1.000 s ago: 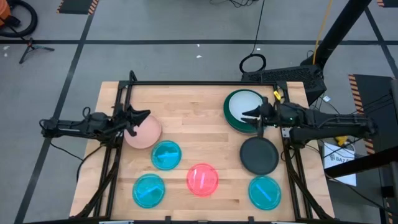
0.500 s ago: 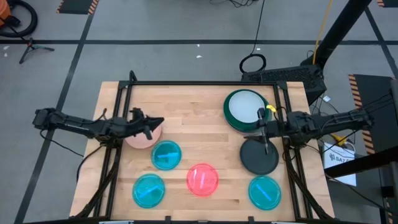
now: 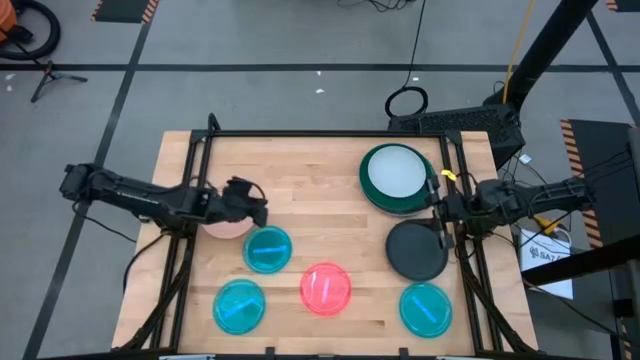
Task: Stack plastic plates
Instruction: Stack the brown plate on the white plate
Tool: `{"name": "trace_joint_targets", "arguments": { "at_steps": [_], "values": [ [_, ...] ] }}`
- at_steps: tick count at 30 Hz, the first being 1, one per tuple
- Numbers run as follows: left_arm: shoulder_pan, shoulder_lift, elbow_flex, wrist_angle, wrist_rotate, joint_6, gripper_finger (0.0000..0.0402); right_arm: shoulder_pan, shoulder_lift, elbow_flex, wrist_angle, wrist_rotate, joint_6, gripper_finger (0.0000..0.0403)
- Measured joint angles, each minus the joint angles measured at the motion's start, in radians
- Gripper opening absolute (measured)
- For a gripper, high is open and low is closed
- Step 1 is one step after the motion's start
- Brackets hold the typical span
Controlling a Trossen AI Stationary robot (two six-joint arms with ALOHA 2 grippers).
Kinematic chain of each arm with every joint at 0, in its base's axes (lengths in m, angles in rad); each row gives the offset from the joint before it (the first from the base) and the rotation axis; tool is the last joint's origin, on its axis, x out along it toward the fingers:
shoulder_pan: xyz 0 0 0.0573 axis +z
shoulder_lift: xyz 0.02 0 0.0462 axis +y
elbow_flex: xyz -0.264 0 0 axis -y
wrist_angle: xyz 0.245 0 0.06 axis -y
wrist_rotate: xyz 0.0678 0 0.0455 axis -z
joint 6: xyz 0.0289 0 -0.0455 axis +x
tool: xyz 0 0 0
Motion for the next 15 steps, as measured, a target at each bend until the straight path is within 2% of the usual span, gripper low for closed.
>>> {"name": "trace_joint_targets", "arguments": {
  "at_steps": [3,6,15],
  "values": [
    [-0.009,0.077,0.06,-0.171,0.008,-0.133,0.0035,0.0,0.0,0.0,-0.01,0.002,0.012,0.0086],
    [-0.014,0.152,0.093,-0.262,0.041,-0.223,0.0035,0.0,0.0,0.0,-0.016,0.003,0.013,0.0086],
    [-0.012,0.301,0.106,-0.281,0.164,-0.273,0.0035,0.0,0.0,0.0,-0.038,0.004,0.019,0.0086]
  ]
}}
